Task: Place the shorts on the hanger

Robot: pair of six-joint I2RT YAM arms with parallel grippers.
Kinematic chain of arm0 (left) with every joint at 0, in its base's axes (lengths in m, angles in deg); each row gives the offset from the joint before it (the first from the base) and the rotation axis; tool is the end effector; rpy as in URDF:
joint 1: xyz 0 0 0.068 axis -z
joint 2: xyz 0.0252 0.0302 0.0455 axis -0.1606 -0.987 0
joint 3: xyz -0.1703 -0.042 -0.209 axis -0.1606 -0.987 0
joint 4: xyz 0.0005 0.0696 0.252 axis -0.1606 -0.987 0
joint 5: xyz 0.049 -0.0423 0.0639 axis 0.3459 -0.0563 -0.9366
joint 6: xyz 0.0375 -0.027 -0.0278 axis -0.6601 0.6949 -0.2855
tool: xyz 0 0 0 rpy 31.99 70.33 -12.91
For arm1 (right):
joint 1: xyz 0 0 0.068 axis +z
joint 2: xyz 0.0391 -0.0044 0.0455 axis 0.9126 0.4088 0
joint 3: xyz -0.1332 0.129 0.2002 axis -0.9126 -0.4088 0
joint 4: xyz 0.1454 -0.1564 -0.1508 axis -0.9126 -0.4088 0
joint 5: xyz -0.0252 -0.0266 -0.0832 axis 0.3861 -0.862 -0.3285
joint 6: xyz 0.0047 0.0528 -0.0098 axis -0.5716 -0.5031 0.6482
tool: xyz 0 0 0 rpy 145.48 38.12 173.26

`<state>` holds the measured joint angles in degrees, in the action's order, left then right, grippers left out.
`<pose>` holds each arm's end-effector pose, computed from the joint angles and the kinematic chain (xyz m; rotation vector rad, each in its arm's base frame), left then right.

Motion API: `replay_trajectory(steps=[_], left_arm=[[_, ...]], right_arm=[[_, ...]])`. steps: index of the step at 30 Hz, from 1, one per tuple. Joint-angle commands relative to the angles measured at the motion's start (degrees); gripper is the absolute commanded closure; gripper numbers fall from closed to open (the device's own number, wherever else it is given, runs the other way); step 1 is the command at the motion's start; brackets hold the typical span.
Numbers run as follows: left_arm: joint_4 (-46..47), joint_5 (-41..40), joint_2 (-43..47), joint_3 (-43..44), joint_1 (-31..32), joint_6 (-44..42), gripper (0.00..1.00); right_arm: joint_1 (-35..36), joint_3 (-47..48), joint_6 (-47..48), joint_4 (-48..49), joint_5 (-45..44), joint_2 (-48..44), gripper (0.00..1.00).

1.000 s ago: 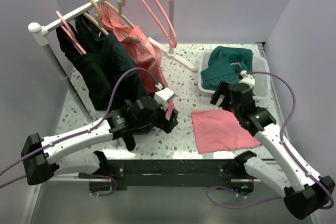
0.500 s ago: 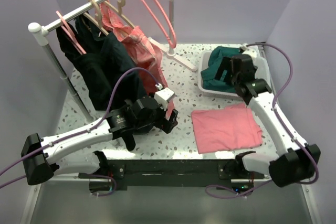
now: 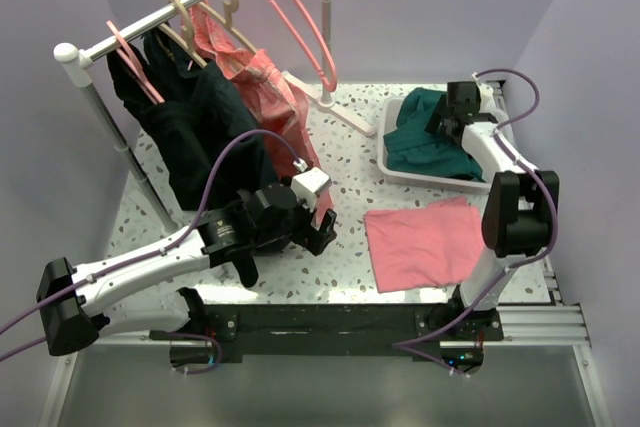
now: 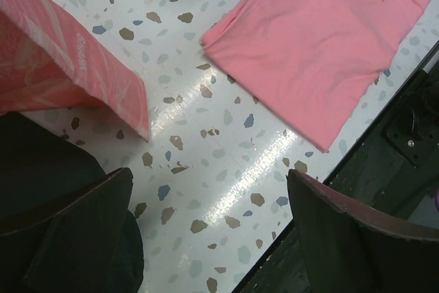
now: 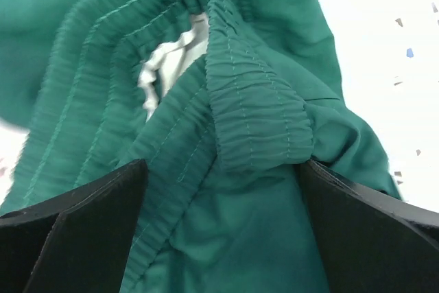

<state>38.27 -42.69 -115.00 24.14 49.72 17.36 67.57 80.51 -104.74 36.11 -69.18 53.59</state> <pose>0.1294 -0.2064 0.2969 0.6809 2.0913 -0.6558 0.4018 -0.0018 0.2509 0.6464 2.2188 -0.2319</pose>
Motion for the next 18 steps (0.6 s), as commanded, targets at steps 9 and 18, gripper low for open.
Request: replay_trajectory(steps=[9, 18], left_arm=[[0.81, -0.31, 1.59, 1.90, 0.19, -0.59, 0.00], [1.42, -1.98, 2.56, 1.99, 0.19, 0.90, 0.00]], right_arm=[[-1.34, 1.61, -0.92, 3.00, -9.11, -3.92, 0.89], [-0.12, 6.18, 1.02, -1.83, -4.99, -16.47, 1.00]])
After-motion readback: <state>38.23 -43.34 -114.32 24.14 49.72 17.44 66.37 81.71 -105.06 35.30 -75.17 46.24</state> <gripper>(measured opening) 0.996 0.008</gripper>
